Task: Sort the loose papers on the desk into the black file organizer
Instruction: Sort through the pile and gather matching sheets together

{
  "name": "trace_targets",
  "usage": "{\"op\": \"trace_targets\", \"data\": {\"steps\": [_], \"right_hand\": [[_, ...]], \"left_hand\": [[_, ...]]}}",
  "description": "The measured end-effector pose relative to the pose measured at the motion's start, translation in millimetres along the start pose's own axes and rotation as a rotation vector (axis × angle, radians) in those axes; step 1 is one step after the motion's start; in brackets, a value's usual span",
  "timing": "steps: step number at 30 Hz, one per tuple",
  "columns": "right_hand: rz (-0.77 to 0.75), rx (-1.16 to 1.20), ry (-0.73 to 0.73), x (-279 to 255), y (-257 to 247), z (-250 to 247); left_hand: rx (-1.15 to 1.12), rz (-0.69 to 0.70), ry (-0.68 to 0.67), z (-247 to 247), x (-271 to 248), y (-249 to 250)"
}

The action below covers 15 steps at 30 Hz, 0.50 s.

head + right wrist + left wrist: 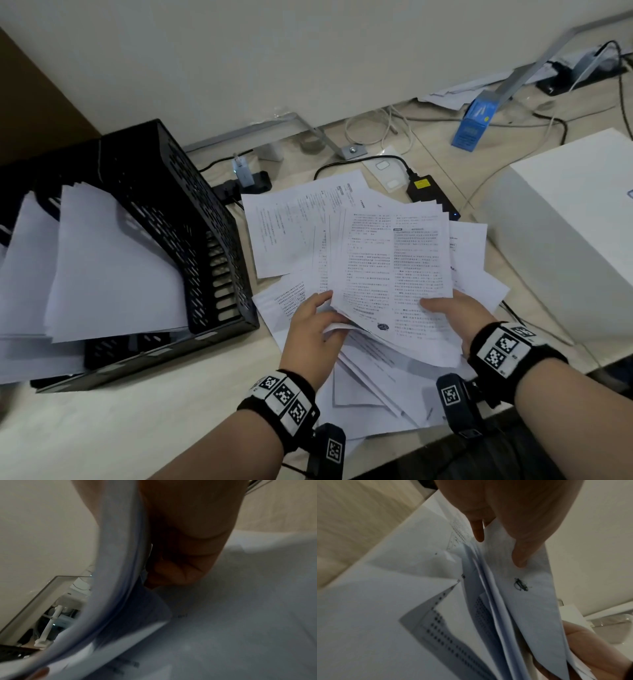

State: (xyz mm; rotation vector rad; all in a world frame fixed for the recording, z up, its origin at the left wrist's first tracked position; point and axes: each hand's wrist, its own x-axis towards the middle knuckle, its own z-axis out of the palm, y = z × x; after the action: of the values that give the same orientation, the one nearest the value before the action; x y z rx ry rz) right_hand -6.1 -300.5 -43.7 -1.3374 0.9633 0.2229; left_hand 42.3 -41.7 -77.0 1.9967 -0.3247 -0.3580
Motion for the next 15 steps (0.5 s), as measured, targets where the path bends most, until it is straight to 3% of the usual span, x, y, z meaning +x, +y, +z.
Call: {"op": "trace_targets", "data": {"steps": [4,7,12,15], "right_hand": [[0.004,-0.039,0.019,3.2,4.6,-1.1],[0.009,-0.04,0.018,7.0,9.0,-4.5],[-0.015,-0.123,-0.002,7.1,13.2,-9.2],[-0.012,-0.128,0.032,3.9,15.1,-12.8]], "left_hand": [[-0.04,-0.007,-0.009,-6.7,0.1,24.2],[-0.236,-0.085,-0.013,-16.8,-4.4,50.2],[-0.648,-0.455,0.205,-25.5,6.1,47.2],[-0.903,-0.597,0.269,-28.1,16.1,37.5]]}}
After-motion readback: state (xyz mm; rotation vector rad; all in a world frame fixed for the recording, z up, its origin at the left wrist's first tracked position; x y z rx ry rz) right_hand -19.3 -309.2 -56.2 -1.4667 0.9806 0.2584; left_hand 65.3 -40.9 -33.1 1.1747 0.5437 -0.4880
